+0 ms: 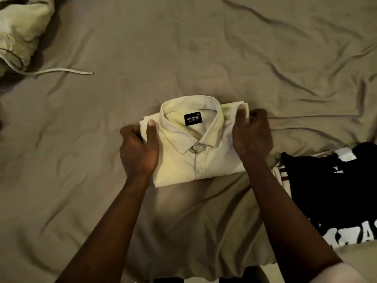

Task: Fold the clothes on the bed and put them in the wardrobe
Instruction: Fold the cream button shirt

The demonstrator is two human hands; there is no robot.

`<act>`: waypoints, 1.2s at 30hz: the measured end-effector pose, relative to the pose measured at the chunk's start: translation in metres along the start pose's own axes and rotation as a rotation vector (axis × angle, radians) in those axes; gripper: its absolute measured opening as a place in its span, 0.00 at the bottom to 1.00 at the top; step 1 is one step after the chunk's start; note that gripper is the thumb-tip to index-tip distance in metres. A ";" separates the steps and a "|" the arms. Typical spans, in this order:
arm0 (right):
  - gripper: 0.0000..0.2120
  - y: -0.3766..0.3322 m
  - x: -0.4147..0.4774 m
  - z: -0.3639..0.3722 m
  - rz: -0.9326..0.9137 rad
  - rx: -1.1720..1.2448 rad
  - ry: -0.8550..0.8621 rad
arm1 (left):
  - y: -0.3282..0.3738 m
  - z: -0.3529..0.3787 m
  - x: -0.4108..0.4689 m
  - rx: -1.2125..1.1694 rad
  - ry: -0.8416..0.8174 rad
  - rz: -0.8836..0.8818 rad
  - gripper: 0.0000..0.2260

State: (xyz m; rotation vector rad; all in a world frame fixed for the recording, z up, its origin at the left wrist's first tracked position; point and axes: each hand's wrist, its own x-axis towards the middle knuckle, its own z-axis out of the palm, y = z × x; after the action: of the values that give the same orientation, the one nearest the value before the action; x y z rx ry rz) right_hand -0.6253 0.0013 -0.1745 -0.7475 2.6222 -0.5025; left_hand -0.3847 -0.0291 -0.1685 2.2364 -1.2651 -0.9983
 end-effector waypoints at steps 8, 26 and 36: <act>0.21 0.024 0.014 -0.047 0.190 0.456 -0.704 | 0.025 -0.017 -0.028 -0.389 -0.424 -0.309 0.10; 0.21 0.283 0.290 -0.300 0.132 0.785 -0.072 | 0.265 0.318 -0.195 -0.677 -0.792 -0.136 0.20; 0.28 0.306 0.308 -0.269 0.086 0.218 0.146 | 0.233 0.335 -0.200 -0.491 -0.643 0.009 0.14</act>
State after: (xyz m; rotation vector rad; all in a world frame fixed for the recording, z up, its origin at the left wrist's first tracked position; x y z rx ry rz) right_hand -1.1171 0.1361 -0.1477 -0.5449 2.6598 -0.8297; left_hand -0.8356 0.0255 -0.1700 1.5797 -1.0817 -1.8816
